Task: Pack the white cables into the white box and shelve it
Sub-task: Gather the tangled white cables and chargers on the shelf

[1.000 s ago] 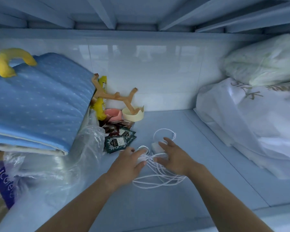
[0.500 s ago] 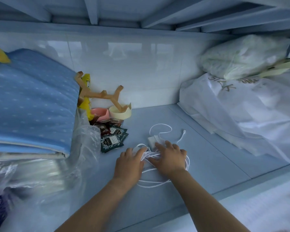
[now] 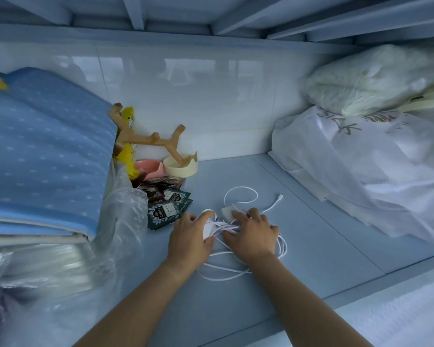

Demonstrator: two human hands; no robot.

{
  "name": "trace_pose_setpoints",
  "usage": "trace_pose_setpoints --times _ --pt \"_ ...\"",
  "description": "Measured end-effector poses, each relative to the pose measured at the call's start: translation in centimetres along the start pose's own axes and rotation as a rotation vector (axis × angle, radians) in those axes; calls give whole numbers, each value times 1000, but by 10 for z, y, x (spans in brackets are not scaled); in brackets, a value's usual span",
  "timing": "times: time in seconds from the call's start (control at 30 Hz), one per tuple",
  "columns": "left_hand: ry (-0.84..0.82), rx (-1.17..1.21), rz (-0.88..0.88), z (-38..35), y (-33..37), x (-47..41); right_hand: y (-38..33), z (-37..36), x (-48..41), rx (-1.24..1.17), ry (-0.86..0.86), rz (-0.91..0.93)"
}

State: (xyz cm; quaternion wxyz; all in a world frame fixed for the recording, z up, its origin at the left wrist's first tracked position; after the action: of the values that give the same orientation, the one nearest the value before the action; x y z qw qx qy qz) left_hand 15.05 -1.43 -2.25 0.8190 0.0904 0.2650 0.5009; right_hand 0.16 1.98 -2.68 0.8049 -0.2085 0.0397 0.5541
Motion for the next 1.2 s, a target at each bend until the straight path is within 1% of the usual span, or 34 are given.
trace_pose_setpoints --times 0.13,0.33,0.53,0.67,0.8,0.87,1.03,1.2 --pt "-32 -68 -13 -3 -1 -1 -1 -4 1 -20 16 -1" --pt "-5 -48 -18 3 4 3 0 1 1 -114 6 68" --pt "9 -20 -45 6 9 17 6 11 16 -130 26 126" --pt "-17 4 -24 10 6 28 3 15 29 -87 62 92" --pt "-22 -24 25 13 5 34 -7 16 28 17 8 37" --pt "-18 -27 40 14 6 36 -12 14 27 67 20 -2" --pt "2 -49 20 13 7 39 -13 8 28 26 128 -60" --pt "5 -20 5 14 3 40 -11 13 34 -28 134 -28"
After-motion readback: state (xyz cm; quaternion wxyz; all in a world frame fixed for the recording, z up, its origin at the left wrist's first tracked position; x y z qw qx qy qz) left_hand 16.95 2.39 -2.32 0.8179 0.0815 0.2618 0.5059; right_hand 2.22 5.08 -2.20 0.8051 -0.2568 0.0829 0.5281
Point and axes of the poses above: each hand's wrist, its own x-axis away from the middle knuckle, its own z-axis out of the back of the hand, y = z × x, the point moved 2 cm from there along -x, towards the middle knuckle, and after that the axes turned 1 degree about x, right-handed, at the moved point
